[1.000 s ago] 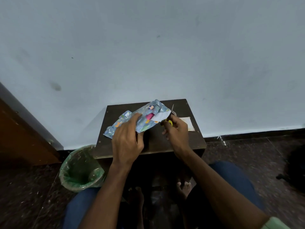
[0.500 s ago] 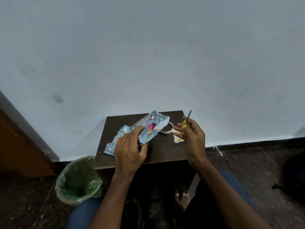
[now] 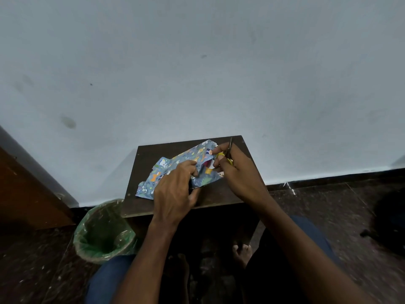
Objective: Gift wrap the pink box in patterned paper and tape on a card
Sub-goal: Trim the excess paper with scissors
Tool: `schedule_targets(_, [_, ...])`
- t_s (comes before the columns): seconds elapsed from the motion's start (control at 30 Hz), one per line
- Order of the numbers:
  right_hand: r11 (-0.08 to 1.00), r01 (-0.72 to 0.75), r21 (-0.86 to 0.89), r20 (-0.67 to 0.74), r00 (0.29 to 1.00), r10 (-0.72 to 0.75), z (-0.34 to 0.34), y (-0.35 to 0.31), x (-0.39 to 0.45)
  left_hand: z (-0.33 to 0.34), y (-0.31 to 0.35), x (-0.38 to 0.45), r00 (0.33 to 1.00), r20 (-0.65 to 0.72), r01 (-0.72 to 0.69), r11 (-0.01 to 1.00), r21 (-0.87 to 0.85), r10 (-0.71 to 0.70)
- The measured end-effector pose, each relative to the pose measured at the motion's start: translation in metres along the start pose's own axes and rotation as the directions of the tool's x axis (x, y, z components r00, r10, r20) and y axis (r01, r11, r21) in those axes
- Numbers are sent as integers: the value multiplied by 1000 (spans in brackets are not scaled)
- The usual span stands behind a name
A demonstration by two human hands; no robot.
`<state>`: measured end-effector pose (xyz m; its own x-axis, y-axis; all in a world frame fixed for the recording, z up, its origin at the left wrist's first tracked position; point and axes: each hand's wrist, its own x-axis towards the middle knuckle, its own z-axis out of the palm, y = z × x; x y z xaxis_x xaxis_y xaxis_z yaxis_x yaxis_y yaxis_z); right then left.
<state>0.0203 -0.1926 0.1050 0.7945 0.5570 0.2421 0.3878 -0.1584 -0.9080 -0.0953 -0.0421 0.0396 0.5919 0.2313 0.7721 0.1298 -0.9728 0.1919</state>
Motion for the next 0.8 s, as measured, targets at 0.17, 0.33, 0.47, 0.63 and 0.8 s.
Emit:
schedule_targets(0.17, [925,-102,367,44,995,93,0,2,-3,-3,3,0,999,-34,-15,999,37,16])
schedule_targets(0.33, [825,-113,554,34,993,113,-3,-4,-15,-3,5,-2,998,-41,46,998,38,-44])
schedule_targets(0.47, [825,-97,557,19,994,105,-2,-3,-19,-5,6,-1,993,-9,114,993,13,-114])
schedule_targets(0.63, [828,-88,554,39,996,80,2,-10,-25,-1,4,-2,984,52,170,985,-7,-169])
schedule_targets(0.8, [777,-136,615,71,991,117,2,-6,-26,5,-1,-5,999,-52,-13,998,62,16])
